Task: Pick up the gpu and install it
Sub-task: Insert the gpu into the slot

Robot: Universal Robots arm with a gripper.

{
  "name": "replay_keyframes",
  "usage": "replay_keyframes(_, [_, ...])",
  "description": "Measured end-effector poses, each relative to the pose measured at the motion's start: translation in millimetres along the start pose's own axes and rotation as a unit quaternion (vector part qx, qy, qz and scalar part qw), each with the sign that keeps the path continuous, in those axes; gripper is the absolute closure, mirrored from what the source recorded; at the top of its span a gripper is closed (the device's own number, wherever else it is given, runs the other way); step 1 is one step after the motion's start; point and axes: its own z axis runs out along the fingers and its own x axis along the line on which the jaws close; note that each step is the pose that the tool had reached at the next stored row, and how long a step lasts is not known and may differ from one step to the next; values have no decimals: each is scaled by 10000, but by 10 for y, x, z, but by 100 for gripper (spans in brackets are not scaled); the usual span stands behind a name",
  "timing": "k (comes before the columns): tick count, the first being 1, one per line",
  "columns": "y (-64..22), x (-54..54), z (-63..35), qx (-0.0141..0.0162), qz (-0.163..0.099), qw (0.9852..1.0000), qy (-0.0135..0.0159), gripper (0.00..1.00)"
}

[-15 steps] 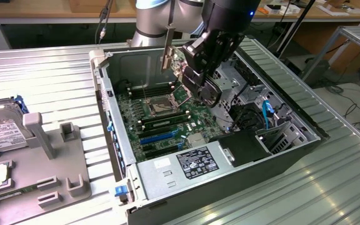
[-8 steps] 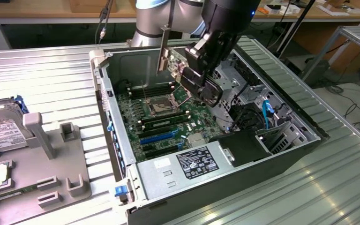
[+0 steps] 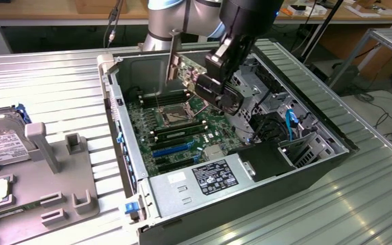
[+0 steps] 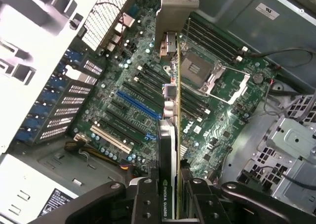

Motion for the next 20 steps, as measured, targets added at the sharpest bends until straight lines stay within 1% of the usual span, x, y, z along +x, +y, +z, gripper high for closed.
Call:
replay_keyframes(5, [0,0,0,-5,-292,9996,11,73])
replay_keyframes(8, [0,0,0,-10,-637,9980,25,73])
replay_keyframes(10, [0,0,0,-13,-763,9971,29,73])
replay_keyframes(13, [0,0,1,-16,-965,9953,37,73])
replay_keyframes(15, [0,0,1,-19,-1129,9936,43,73])
replay_keyframes(16, [0,0,2,-22,-1319,9912,50,73])
replay_keyframes(17, [0,0,2,-23,-1379,9904,53,73])
replay_keyframes(18, [0,0,2,-24,-1462,9892,56,73])
replay_keyframes(20, [0,0,2,-27,-1671,9859,64,73])
